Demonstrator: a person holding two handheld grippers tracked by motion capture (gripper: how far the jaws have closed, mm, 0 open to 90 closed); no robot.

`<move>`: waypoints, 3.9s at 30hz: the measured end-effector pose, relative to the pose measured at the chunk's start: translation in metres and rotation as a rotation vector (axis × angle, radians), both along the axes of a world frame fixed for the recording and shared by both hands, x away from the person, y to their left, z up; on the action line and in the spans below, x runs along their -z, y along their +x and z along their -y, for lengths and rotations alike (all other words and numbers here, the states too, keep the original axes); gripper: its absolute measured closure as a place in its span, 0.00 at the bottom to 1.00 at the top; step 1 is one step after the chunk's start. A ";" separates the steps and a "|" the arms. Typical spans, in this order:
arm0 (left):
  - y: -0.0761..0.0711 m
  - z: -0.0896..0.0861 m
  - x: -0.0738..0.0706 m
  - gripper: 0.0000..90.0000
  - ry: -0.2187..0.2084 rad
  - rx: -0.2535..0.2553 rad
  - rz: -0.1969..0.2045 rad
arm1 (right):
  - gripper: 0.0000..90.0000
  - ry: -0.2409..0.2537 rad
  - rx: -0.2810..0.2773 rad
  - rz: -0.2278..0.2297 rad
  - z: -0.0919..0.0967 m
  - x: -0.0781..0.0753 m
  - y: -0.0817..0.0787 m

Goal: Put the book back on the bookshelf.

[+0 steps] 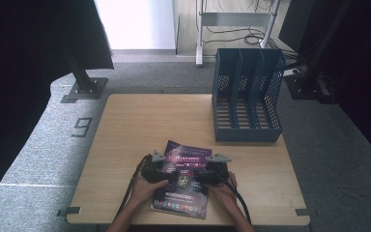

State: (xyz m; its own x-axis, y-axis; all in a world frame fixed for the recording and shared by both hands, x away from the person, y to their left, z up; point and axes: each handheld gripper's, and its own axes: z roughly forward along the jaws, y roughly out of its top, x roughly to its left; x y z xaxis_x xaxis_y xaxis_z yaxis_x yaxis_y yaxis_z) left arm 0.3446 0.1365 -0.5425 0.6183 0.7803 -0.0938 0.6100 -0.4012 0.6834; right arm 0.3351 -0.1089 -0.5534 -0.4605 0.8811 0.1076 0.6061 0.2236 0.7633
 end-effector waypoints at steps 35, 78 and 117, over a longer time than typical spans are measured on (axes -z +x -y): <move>-0.002 0.013 -0.010 0.33 -0.023 0.062 0.054 | 0.21 0.001 0.003 -0.002 0.000 0.000 0.000; 0.004 0.020 -0.013 0.92 -0.056 0.058 0.116 | 0.20 0.002 0.004 -0.004 0.000 0.000 0.000; -0.029 0.015 -0.055 0.98 -0.204 0.135 0.271 | 0.19 0.190 -0.065 0.040 0.021 -0.019 0.002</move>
